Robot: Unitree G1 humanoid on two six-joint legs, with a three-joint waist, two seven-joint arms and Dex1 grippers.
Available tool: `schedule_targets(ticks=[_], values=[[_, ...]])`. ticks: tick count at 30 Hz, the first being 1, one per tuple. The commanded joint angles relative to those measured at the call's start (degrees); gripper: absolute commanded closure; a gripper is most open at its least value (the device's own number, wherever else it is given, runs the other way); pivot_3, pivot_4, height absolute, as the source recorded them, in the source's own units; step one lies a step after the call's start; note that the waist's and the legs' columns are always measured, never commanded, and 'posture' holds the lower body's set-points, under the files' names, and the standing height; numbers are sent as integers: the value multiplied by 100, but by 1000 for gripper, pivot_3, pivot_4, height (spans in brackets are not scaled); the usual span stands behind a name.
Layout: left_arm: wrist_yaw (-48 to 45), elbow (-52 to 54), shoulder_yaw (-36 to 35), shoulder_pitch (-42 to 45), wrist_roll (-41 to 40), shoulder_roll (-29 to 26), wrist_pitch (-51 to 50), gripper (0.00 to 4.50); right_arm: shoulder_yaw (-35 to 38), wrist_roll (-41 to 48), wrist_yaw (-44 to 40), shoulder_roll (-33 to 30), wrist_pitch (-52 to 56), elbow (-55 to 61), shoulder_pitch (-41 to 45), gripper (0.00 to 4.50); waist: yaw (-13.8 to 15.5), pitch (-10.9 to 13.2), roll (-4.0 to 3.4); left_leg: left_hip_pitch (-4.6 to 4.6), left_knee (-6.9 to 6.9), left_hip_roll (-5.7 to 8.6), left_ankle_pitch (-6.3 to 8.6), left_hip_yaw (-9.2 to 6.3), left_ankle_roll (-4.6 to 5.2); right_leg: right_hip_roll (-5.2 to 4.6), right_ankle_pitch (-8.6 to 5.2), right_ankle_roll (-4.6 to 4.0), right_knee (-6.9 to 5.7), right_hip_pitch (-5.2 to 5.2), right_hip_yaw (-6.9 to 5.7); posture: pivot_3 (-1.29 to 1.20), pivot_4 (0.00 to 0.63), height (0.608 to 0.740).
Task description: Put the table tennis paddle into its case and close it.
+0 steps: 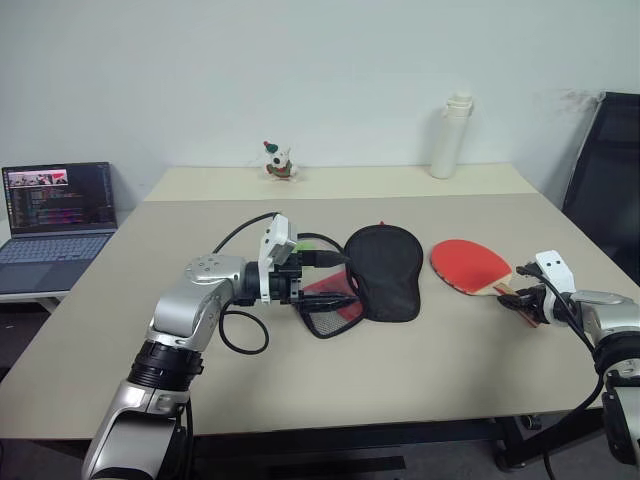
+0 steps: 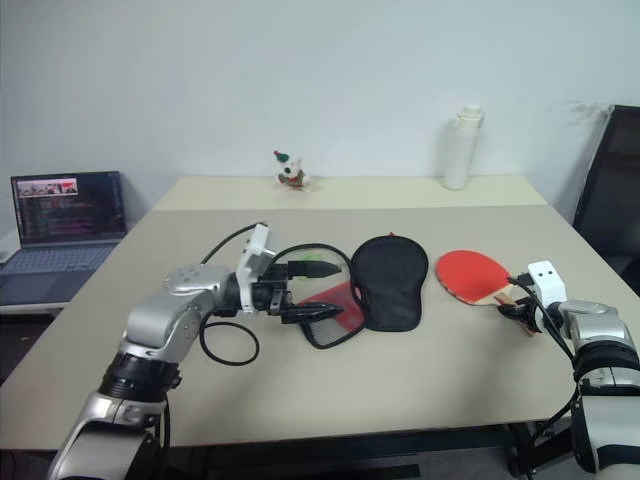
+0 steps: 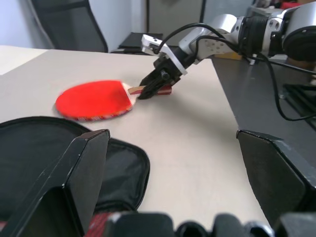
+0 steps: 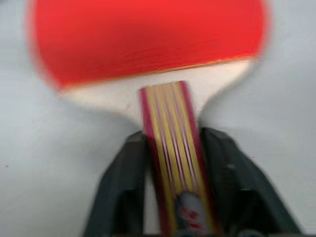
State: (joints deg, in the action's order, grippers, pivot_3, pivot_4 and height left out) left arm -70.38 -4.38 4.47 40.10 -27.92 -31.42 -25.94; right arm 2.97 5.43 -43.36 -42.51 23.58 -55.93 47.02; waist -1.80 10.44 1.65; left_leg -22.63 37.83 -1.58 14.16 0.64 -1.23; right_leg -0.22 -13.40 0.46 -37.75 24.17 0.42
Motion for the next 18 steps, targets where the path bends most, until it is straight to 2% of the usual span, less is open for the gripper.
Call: schedule_targets(ticks=[1, 5, 9, 13, 14, 18], values=[[116, 363, -245, -114, -108, -132, -36, 0, 345, 104, 289, -245, 315, 463, -46, 3433, 2, 0, 0, -1, 0, 1, 0, 0, 0, 0, 0, 0, 0, 0, 0, 0, 150, 740], [345, 660, -407, -395, -226, -164, -174, 0, 725, 283, 622, -361, 1014, 1688, -492, 3433, 39, 8, -14, -13, -2, -3, 0, -4, 0, -5, 0, 0, 2, 9, -2, 0, 150, 740], [522, 972, -539, -726, -284, -239, -285, 0, 1208, 699, 1228, -9, 2329, 3941, -872, 3433, 8, 13, -22, -25, -2, -7, 1, -6, 1, -9, 0, 1, 0, 24, 7, 0, 150, 740], [583, 1149, -645, -964, -299, -352, -303, 0, 1509, 1029, 2104, 877, 3565, 5776, -918, 3433, -84, 15, -25, -9, -5, -10, 2, -2, 1, 7, 0, 2, -17, 26, 35, 0, 150, 740], [586, 1148, -670, -1006, -286, -389, -279, 0, 1502, 1065, 2382, 1272, 3811, 6157, -917, 3433, -86, 15, -25, -7, -6, -14, 2, -7, 1, 14, 0, 2, -24, 25, 35, 0, 150, 740], [548, 1149, -687, -1117, -243, -521, -222, 0, 1327, 1054, 3356, 2717, 4168, 6799, -818, 3433, -84, 15, -25, 10, -11, -17, 1, -14, 1, 20, 0, 1, -30, 24, 24, 0, 150, 740]])
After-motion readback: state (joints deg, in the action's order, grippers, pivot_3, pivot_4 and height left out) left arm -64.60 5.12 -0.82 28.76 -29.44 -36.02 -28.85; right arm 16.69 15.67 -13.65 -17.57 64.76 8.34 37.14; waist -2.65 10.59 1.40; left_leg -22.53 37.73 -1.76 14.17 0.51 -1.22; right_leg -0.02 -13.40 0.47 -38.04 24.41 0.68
